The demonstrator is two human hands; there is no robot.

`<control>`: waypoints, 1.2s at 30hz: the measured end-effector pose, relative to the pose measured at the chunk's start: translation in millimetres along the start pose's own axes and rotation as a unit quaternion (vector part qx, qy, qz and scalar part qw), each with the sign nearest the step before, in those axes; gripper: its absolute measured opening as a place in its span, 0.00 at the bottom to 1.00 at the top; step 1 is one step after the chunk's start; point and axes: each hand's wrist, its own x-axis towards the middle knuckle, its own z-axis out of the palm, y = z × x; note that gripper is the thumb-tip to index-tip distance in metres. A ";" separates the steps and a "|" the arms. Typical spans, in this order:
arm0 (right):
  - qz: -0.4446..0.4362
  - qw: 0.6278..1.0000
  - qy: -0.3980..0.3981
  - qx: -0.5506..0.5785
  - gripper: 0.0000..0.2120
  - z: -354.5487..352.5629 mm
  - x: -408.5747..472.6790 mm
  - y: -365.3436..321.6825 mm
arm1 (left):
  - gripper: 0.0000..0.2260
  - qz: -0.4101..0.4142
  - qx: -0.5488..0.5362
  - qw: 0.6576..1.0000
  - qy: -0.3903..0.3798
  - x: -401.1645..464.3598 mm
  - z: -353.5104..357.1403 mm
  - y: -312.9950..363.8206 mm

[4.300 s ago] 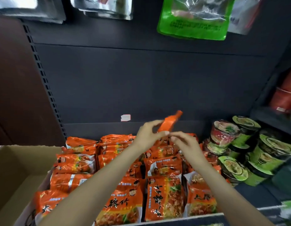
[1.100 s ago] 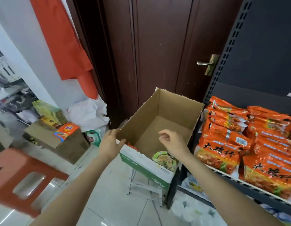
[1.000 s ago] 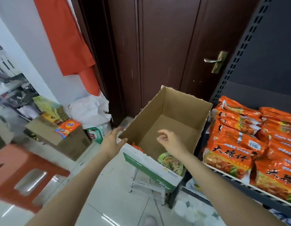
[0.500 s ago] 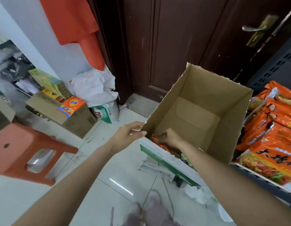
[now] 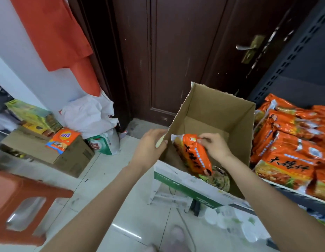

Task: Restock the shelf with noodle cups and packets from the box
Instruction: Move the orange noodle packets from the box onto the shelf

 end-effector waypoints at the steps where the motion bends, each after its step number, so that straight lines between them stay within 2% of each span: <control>1: -0.011 1.000 0.022 0.010 0.04 -12.7 -6.9 -5.7 | 0.16 0.034 0.011 0.999 0.003 6.9 -0.5 12.1; 7: -0.069 0.988 0.121 0.061 0.07 -98.2 -58.1 -22.7 | 0.26 0.196 0.052 0.977 -0.071 39.8 16.6 101.3; 10: -0.089 0.979 0.163 0.080 0.15 -142.5 -89.2 -16.9 | 0.30 0.231 0.049 0.968 -0.086 42.9 33.1 146.4; 16: -0.088 0.956 0.255 0.112 0.12 -229.5 -158.6 37.8 | 0.11 0.331 -0.001 0.939 -0.095 25.1 98.5 245.7; 20: -0.075 0.944 0.282 0.154 0.06 -292.3 -214.0 92.0 | 0.09 0.342 -0.034 0.936 -0.072 -1.2 163.2 321.1; 24: -0.052 0.956 0.254 0.136 0.15 -355.2 -260.6 161.7 | 0.09 0.332 -0.064 0.938 -0.073 -26.4 238.4 386.8; 26: -0.033 0.957 0.268 0.106 0.16 -385.4 -275.6 194.1 | 0.08 0.316 -0.096 0.940 -0.089 -36.8 274.0 413.7; 33: -0.022 0.935 0.348 0.062 0.08 -464.8 -291.7 271.5 | 0.11 0.284 -0.136 0.937 -0.148 -29.4 367.2 489.6; 36: 0.009 0.916 0.397 0.055 0.04 -494.9 -283.9 303.0 | 0.16 0.287 -0.107 0.938 -0.162 -7.2 400.8 511.2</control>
